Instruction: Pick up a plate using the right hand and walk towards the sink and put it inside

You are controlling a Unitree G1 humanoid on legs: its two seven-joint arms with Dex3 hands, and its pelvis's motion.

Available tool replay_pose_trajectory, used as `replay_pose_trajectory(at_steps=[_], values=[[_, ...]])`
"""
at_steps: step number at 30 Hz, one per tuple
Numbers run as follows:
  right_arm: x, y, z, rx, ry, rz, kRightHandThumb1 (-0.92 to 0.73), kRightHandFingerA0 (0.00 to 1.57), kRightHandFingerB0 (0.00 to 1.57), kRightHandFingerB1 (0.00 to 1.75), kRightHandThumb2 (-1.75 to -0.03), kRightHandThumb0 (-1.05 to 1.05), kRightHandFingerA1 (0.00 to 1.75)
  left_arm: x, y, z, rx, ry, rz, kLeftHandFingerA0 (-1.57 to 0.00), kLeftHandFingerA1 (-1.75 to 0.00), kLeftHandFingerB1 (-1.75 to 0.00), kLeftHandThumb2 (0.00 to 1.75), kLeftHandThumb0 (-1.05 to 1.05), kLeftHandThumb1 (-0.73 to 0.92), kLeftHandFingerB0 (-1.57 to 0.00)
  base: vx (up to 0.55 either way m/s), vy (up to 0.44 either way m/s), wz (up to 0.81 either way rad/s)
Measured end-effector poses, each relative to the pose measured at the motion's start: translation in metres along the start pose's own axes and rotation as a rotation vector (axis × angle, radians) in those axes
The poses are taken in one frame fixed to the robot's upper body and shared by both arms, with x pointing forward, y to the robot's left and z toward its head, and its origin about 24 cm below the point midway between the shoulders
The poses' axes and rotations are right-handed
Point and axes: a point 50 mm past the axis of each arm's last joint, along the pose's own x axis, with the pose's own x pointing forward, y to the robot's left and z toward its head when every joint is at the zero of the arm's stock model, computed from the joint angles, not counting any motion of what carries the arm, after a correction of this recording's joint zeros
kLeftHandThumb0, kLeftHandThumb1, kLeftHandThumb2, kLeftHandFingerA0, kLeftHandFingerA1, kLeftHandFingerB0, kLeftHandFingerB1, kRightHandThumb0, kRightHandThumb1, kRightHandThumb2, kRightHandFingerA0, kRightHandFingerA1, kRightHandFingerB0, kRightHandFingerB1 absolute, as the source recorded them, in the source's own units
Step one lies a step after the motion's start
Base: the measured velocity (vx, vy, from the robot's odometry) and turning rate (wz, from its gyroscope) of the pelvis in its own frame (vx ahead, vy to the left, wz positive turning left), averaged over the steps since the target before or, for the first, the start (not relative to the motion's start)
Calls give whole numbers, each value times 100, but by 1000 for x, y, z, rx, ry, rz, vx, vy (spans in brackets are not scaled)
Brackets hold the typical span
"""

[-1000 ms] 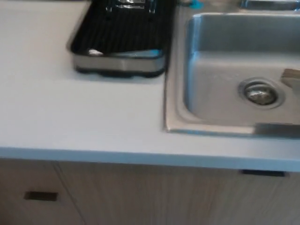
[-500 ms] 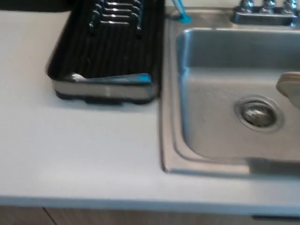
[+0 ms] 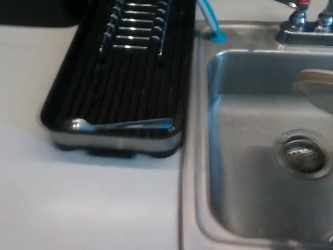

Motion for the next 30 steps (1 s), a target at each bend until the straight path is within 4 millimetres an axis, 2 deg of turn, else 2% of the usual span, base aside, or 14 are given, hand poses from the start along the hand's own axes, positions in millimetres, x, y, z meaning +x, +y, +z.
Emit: replay_pose_trajectory(at_steps=[2,3,4,6,7,8,15,20,21,29,30], values=[[2,2,0,7,-9,3,-50,103,87,106,-114,-25,164,0,-1,0,-2,-1,-2,-157,-153,-149,144,11,66,-154,94,-64,-4],[4,4,0,13,-17,6,-42,105,91,105,-120,-21,159,0,-1,0,-3,-1,-3,-157,-153,-148,147,11,71,-153,14,7,-6],[6,5,0,18,-22,7,-47,125,90,99,-117,-15,130,-1,-1,0,-2,1,-4,-157,-153,-147,148,11,74,-151,-42,65,12],[10,8,0,25,-37,6,-47,125,90,99,-117,-15,130,0,-1,0,-1,-5,-4,-157,-153,-147,148,11,74,-151,-76,28,0],[10,9,1,28,-38,9,-35,104,89,104,-127,-15,160,0,-1,0,-1,-2,-5,-157,-153,-147,148,10,74,-152,0,0,0],[9,11,1,33,-40,18,-36,107,93,109,-128,-14,157,-1,0,-1,1,3,-5,-156,-152,-145,149,9,77,-148,0,0,0],[7,18,7,69,-61,44,-33,106,94,112,-129,-11,156,3,7,-2,28,10,3,-157,-153,-147,149,10,76,-151,-54,90,8],[2,24,11,97,-62,73,-34,106,95,110,-127,-9,152,3,7,-2,31,8,6,-157,-153,-147,150,11,78,-150,-32,23,3],[2,24,11,99,-62,74,-35,112,98,105,-121,-13,145,3,8,-2,31,8,6,-157,-154,-147,151,9,79,-150,0,0,0],[-4,30,13,121,-53,108,-36,109,96,104,-128,-11,149,1,7,-5,28,18,10,-157,-154,-147,150,10,78,-150,-42,-27,0],[-5,30,13,122,-53,109,-34,113,99,105,-127,-14,145,1,7,-5,28,18,11,-157,-153,-147,151,10,79,-150,0,0,0]])
